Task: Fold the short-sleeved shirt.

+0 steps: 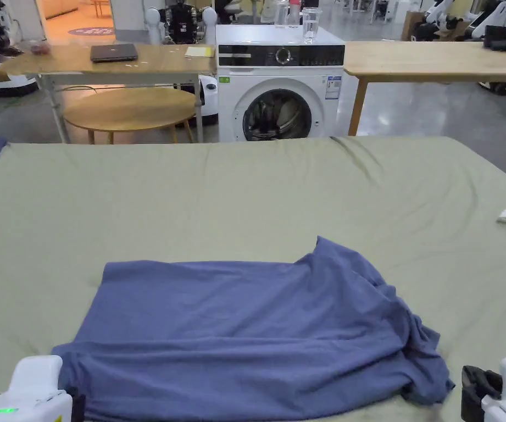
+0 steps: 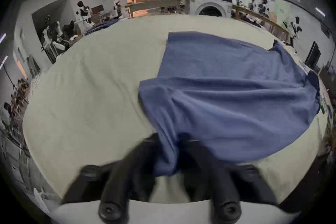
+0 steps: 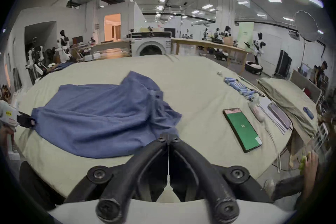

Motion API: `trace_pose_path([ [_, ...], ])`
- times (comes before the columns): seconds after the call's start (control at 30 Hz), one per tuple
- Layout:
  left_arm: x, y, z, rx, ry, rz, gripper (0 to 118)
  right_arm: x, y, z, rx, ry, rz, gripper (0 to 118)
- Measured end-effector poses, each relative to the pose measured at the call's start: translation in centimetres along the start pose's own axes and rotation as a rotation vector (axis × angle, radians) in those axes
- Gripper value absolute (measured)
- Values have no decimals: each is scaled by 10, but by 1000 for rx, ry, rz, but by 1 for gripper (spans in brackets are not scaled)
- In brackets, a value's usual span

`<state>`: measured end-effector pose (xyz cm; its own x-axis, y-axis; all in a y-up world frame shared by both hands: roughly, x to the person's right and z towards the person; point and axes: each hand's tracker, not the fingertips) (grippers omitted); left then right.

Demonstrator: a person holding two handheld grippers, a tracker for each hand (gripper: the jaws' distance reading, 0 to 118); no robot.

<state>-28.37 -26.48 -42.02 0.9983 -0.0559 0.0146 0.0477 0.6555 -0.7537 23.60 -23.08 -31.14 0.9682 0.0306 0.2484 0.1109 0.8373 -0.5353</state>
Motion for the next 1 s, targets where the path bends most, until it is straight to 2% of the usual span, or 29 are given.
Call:
trace_pose_path([
  [0.03,2,2,5,18,2,-14,4,5,0,-9,-37,1,-4,33],
  [0.07,5,4,10,21,6,-31,4,7,0,-22,-80,-4,-8,85],
  [0.1,8,7,19,35,8,-40,4,9,0,-35,-124,-2,-7,115],
  [0.13,9,8,23,46,11,-41,4,10,-1,-47,-147,5,-11,118],
  [0.23,9,14,32,67,3,-25,4,11,1,-68,-150,78,-57,116],
  [0.37,8,14,27,55,-4,-16,4,2,-1,-90,-159,126,-61,112],
  [0.4,8,12,25,44,-1,-12,4,0,-3,-96,-177,145,-69,105],
  [0.43,8,10,23,34,-2,-9,4,0,-4,-99,-209,164,-95,87],
  [0.47,7,9,21,28,-4,-7,4,1,-7,-103,-238,181,-126,48],
  [0.5,6,7,18,23,-6,-4,4,0,-9,-104,-244,192,-153,28],
  [0.57,5,4,19,16,-8,-6,4,-4,-4,-93,-223,194,-140,17],
  [0.67,1,4,35,46,-8,-6,4,-8,6,-73,-170,176,-101,15],
  [0.9,-9,13,108,163,-26,-38,4,0,41,16,-68,228,-46,15],
  [1.0,-16,0,137,193,-36,-41,4,6,37,46,-54,218,-28,15],
])
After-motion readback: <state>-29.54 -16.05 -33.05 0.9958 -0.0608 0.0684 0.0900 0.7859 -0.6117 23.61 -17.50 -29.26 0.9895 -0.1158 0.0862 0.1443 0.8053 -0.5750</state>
